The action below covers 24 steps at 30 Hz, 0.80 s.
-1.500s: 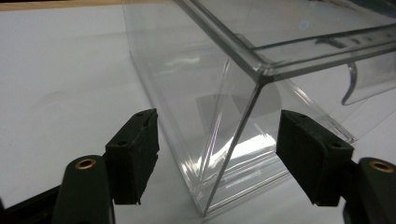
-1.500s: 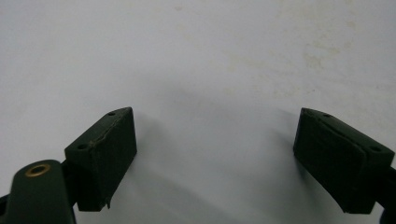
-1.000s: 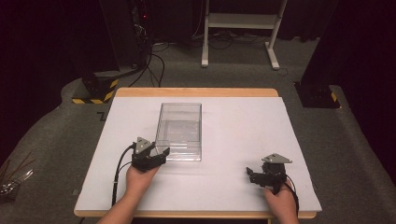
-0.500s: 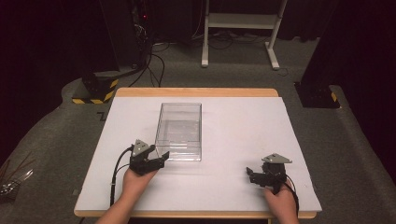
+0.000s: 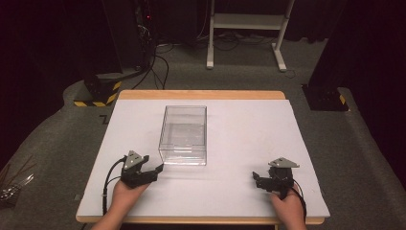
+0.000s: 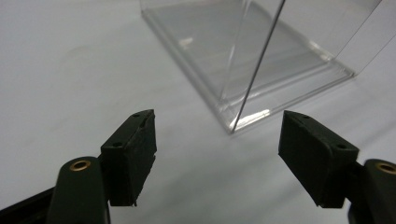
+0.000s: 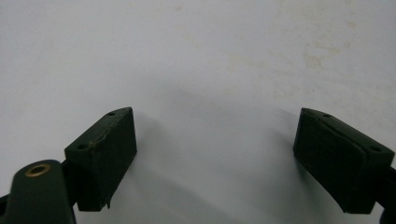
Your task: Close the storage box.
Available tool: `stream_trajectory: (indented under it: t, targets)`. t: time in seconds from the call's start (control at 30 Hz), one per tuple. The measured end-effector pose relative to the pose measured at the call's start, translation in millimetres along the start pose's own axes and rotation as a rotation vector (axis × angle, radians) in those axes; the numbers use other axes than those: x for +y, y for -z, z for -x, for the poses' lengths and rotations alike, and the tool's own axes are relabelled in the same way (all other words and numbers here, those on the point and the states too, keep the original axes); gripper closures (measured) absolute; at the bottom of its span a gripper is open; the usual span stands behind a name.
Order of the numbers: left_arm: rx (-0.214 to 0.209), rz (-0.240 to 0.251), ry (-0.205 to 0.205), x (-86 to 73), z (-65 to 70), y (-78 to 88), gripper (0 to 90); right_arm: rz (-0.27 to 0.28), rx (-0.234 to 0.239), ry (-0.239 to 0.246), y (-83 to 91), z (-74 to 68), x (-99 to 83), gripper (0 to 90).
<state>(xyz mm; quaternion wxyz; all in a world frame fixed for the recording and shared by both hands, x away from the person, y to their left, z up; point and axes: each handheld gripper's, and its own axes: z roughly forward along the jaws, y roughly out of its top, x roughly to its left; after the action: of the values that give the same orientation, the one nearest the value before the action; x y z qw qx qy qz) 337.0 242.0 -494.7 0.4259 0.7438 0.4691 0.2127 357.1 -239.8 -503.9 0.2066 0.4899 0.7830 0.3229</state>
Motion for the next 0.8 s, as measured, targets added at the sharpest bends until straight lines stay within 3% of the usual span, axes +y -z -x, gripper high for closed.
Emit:
stream_trajectory:
  t: [0.23,0.37,0.47,0.57,0.63,0.8]
  targets:
    - [0.071,-0.094,-0.019,-19.6,-21.8,19.3,28.0,0.0,0.0,0.001,0.0,-0.1,0.0,13.5]
    - [0.107,-0.138,-0.063,-26.7,-27.3,24.3,26.1,0.0,-0.001,0.004,-0.1,-0.1,0.0,13.5]
    - [0.105,-0.149,-0.066,-28.6,-30.9,25.6,24.0,-0.001,-0.002,0.005,-0.1,-0.1,0.0,13.5]
    - [0.083,-0.158,-0.042,-29.2,-34.4,25.2,19.8,0.0,-0.003,0.005,0.0,-0.2,0.0,13.4]
    - [0.089,-0.163,-0.062,-29.1,-33.3,24.4,16.5,0.0,-0.002,0.005,0.0,-0.2,0.0,13.5]
    - [0.08,-0.162,-0.051,-29.5,-33.7,24.3,16.5,0.0,-0.003,0.005,0.0,-0.2,0.0,13.4]
